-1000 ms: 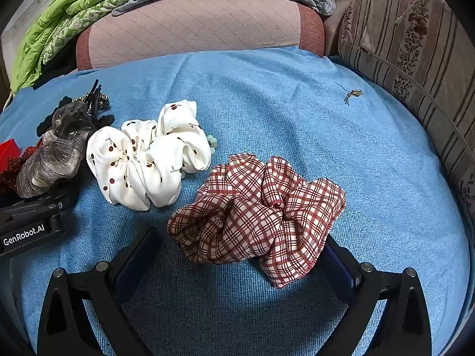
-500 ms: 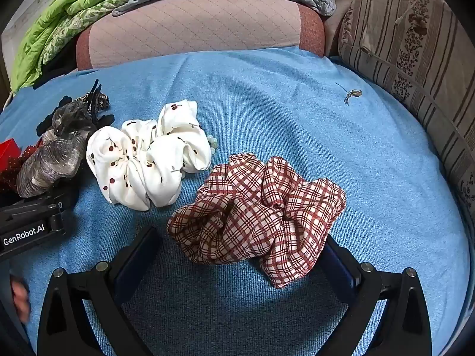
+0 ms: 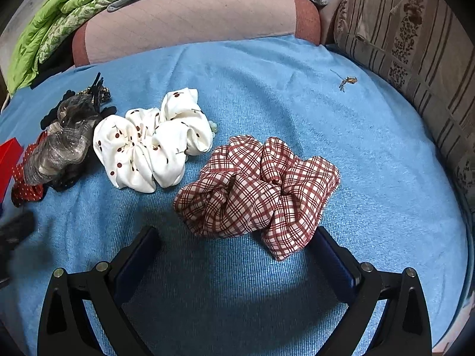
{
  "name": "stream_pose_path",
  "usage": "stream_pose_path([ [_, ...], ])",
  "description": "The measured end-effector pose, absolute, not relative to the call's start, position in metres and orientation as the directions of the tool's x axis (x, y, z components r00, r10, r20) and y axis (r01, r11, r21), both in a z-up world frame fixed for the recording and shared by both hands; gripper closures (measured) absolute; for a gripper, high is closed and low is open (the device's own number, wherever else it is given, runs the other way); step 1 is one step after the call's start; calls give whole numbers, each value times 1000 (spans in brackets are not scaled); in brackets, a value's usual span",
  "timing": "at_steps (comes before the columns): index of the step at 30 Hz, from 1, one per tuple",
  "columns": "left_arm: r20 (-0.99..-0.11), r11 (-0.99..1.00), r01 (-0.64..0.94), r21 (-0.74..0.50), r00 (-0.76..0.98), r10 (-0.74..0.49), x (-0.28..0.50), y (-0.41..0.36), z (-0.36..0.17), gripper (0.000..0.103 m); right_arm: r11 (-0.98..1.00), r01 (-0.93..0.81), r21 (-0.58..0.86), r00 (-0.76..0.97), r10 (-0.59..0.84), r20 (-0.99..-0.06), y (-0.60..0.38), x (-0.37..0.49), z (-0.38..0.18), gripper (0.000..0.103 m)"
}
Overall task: Organize jewelry
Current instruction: 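Bring both tools toward the scrunchies on the blue bedspread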
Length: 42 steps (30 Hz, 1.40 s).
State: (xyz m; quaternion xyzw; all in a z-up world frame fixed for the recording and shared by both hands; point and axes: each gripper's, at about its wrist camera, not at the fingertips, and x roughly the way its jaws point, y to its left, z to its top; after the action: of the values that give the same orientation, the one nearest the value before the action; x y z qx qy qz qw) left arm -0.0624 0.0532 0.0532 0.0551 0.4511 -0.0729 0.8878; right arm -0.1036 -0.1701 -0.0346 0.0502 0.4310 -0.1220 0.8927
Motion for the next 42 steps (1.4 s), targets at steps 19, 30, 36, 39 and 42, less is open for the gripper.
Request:
stream_pose_path([
  [19,-601,993,-8,120,795,80,-154,114,126,0,932,361,-22,808,-324,-492,-146,-195,36,0],
  [30,-649,991,89,95,760,-6,-162,99,119,0,935,348,69,772,-244,-587,-157,-197,24,0],
  [36,-678,990,111,87,735,-23,-160,92,115,0,936,339,96,760,-213,-614,-160,-191,20,0],
  [39,-677,991,106,86,735,-20,-160,92,113,0,942,319,109,764,-187,-618,-158,-191,20,3],
  [42,-697,990,113,89,717,-19,-157,89,106,0,952,285,111,764,-156,-626,-153,-189,19,9],
])
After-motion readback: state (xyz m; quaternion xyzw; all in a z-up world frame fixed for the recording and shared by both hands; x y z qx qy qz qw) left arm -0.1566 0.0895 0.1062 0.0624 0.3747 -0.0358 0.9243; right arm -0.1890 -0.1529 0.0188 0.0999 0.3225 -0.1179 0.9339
